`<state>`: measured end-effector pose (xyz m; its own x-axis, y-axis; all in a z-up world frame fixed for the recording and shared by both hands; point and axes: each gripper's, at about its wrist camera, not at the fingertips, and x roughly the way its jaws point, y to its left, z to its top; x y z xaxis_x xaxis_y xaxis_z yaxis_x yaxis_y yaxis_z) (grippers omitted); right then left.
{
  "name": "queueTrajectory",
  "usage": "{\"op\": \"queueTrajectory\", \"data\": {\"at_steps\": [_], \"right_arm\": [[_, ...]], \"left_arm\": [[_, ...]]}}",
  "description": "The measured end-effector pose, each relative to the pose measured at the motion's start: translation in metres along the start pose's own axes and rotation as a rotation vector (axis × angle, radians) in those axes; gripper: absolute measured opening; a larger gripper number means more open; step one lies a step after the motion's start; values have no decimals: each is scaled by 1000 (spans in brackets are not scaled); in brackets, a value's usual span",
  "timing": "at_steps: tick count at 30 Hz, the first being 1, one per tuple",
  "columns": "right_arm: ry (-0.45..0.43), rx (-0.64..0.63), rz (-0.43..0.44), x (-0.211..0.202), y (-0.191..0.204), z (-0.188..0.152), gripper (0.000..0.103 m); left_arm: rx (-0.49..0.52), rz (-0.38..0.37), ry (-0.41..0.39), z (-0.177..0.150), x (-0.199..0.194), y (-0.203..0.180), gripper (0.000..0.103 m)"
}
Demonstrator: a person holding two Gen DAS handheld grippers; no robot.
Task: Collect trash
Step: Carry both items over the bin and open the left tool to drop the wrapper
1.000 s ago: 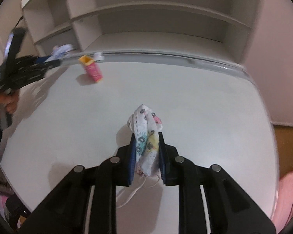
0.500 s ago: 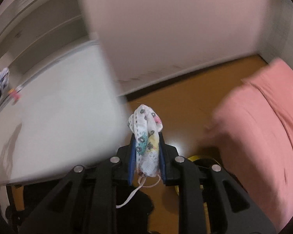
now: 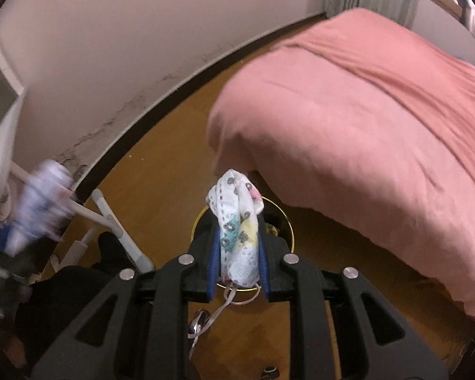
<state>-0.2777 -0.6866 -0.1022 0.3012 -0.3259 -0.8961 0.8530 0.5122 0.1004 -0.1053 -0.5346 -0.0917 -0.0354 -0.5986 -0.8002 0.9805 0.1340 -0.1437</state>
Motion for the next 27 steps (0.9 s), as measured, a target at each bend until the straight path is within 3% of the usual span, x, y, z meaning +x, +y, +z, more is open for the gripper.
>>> {"op": "queueTrajectory", "data": {"at_steps": [4, 7, 10, 13, 27], "right_arm": [[51, 8, -21, 32, -4, -8, 21], [115, 44, -25, 58, -13, -10, 21], [153, 50, -24, 74, -16, -14, 21], [177, 53, -25, 84, -17, -16, 21], [221, 76, -42, 99, -23, -21, 21]], "left_arm": [[-30, -25, 81, -3, 60, -15, 35], [-37, 10, 106, -9, 98, -13, 35], [-96, -36, 137, -21, 123, -4, 35], [-118, -7, 180, -26, 147, 1, 35], [-178, -92, 195, -32, 161, 9, 36]]}}
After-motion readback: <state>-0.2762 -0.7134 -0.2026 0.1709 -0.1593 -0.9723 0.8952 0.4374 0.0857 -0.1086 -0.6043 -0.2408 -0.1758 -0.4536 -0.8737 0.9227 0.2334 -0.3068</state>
